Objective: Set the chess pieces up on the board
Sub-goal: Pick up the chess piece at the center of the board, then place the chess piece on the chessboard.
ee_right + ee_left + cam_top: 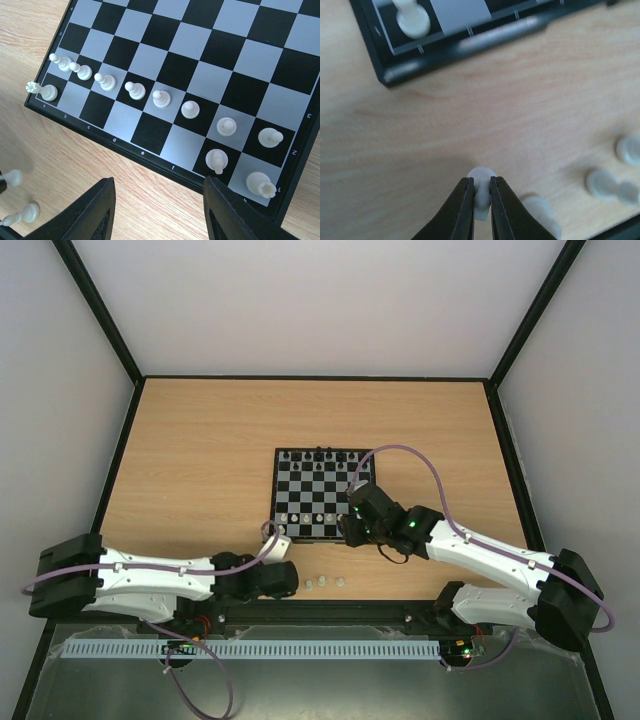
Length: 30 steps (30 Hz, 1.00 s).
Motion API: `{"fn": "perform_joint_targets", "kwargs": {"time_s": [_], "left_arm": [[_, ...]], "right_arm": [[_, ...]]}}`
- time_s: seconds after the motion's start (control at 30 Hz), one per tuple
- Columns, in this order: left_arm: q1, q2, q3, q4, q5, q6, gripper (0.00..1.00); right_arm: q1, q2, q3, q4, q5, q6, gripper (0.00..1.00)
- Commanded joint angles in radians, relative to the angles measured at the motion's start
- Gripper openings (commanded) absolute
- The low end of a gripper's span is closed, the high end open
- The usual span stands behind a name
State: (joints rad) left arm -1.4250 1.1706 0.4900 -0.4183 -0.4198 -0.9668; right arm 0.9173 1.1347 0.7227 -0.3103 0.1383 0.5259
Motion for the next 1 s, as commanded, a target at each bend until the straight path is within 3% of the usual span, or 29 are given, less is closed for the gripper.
{"fn": "perform_joint_targets", "kwargs": {"time_s": [0.0, 0.3, 0.97], "left_arm": [[0.096, 0.006, 0.076, -0.053, -0.019, 0.073, 0.11], [0.252, 0.133, 0.220, -0.012, 0.005, 0.215, 0.11], [0.376, 0.343, 0.307, 0.113, 0.064, 0.322, 0.11]], "right_arm": [[-0.002, -0.013, -0.017, -0.004, -0.006, -0.014, 0.49], [-0.003, -0.015, -0.014, -0.007, -0.002, -0.012, 0.49], [-0.003, -0.013, -0.014, -0.009, 0.002, -0.012, 0.49]]}}
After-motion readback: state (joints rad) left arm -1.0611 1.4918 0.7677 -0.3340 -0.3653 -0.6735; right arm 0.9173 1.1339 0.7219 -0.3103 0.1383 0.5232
